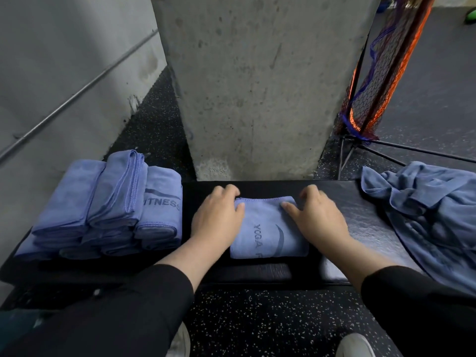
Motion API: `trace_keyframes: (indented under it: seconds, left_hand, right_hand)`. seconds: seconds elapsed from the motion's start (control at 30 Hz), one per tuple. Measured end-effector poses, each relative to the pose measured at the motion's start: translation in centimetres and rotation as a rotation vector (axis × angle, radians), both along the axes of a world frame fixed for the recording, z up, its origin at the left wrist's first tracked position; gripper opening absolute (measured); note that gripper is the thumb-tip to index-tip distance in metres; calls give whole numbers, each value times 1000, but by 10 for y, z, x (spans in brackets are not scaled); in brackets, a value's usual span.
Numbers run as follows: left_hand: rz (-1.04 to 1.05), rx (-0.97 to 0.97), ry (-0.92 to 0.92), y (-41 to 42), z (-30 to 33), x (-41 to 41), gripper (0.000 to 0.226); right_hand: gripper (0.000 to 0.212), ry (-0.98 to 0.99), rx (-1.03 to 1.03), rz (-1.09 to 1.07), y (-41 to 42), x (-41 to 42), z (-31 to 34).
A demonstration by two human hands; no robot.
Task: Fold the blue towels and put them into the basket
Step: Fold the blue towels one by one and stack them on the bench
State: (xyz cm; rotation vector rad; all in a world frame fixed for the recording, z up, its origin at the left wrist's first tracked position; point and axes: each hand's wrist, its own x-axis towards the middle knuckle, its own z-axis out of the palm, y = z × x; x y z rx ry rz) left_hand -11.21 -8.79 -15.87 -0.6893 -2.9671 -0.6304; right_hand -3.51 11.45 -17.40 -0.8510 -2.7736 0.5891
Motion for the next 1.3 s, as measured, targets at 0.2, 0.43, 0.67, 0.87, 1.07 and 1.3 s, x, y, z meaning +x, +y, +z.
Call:
trace_keyframes:
  seconds: [0.2,0.43,0.67,0.87,1.07,1.3]
  left_hand:
    - [-406,-236,33,-1,-22,13,51]
    - [-409,-347,-124,-8,-30,17,64]
    - [-414,-327,-145,-10,-35,16,66]
    - [-440,-255,42,-15,-29,20,67]
    - [-509,-231,146,-33,-34,28,73]
    - [-414,-10,-151,-43,-14,22,45]
  right_hand:
    - [33,376,204,501,-14,11,1]
    - [90,-236,103,629,1,30,-26]
    - [70,-20,24,659,19,36,-26]
    - [65,67,185,795,26,56,-32]
    - [31,60,213,673,11,53,-17]
    - [47,-65,150,719,9,65,5]
